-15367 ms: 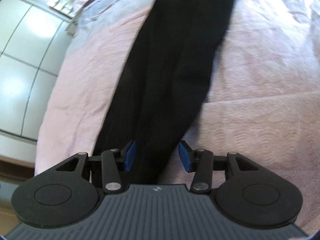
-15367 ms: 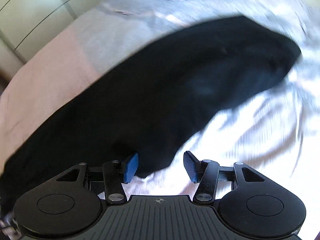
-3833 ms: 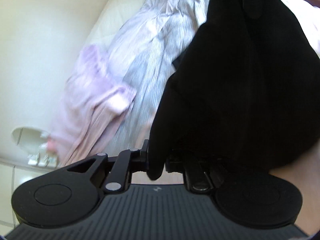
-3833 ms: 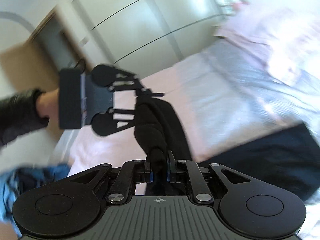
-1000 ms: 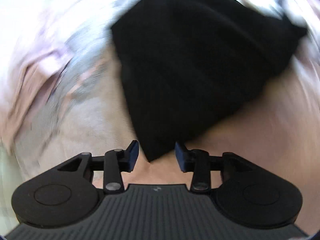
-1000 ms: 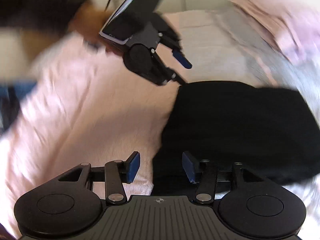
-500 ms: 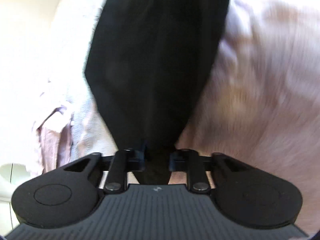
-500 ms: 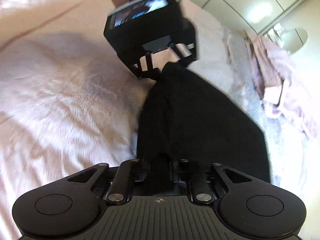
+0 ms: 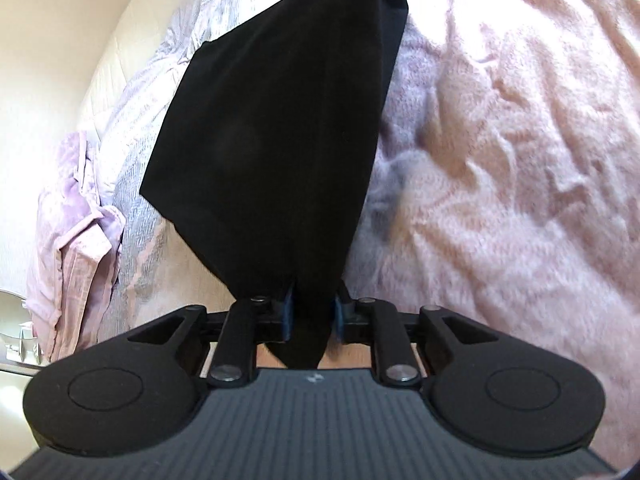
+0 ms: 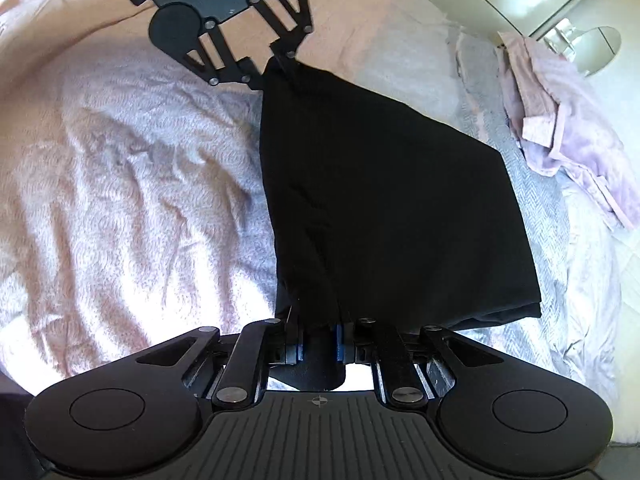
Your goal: Fold clothes
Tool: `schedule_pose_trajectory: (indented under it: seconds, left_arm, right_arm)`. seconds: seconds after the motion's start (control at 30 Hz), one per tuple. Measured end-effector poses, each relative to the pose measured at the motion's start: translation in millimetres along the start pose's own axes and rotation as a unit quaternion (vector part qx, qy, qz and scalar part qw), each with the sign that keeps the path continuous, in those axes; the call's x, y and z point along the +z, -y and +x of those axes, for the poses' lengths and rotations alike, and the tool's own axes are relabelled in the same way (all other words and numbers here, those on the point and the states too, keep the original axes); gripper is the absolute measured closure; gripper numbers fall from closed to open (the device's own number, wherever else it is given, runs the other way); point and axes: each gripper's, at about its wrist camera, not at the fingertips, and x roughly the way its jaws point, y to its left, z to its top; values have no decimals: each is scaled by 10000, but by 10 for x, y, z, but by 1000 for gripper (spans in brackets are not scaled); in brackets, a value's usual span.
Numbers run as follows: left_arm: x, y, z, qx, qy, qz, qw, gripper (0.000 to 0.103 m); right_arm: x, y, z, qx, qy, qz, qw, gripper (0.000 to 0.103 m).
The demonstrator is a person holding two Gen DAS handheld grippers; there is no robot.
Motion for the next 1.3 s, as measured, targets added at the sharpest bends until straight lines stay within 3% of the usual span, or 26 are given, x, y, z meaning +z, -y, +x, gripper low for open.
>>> schedule_pose_trajectory:
  seconds: [0.2,0.3,0.33,0.37,0.4,0.47,0.57,0.67,0.7,0.77,0.83,0.87,0.9,0.93,1.07,1.23,1.3]
  left_arm:
    - [-317,-171,-127,-87,-580,-340,9977,82]
    - [-326,-135,-264,80,-226,-34,9997,78]
    - [-320,-113,-311,143,-75,107,9998,66]
    - [-301,-78,-313,185,47,261,9995,60]
    - [-266,-26,-267,206,138,429,9988,55]
    - [-205,73,-162,242,293,726,9966,55]
    - [-152,154,68,341,342,968,9941,55]
    - [-131,132,270,427,286,1037,9933,55]
    - [-136,99,315,395,251,989,9940,55]
    - [-138,50,361,234,212,924,9952,64]
    - [-125,28,342,34,164,873,9960,82]
    - [-94,9,294,-7,164,799,9967,85]
    - [-41,-27,226,-45,180,683,9975,88]
    - [12,-62,158,-84,196,567,9982,90]
    - [351,-138,-201,-248,475,221,9983,92]
    - [1118,7,-429,-798,1074,-168,9909,92]
    - [1304,53,-358,-1020,1119,-196,9883,91]
  right_arm:
    - [-10,134,-152,168,-388,1047,9936,77]
    - [-44,183,-274,300,-506,1909,9798,66]
    - [-59,193,-327,360,-466,2240,9728,63]
    - [-86,217,-372,474,-393,2668,9618,52]
    - [-146,261,-401,655,-240,3297,9415,40]
    - [-285,360,-450,1037,119,4617,8809,37]
    - [-533,409,-333,1607,470,6455,7452,36]
    - [-682,306,-88,1782,795,7450,6379,36]
    - [-711,263,9,1759,887,7644,6139,36]
    - [-771,206,167,1677,1019,7878,5838,36]
    - [-880,192,290,1632,1125,8167,5419,38]
    - [-925,226,309,1637,1138,8265,5265,70]
    - [-966,274,313,1650,1137,8344,5135,84]
    - [-981,357,261,1678,1108,8308,5190,86]
    - [-1034,761,-47,1774,979,7996,5653,90]
    - [-1459,1364,-538,1196,835,7662,6258,90]
    - [-1690,1394,-503,1031,669,7671,6296,89]
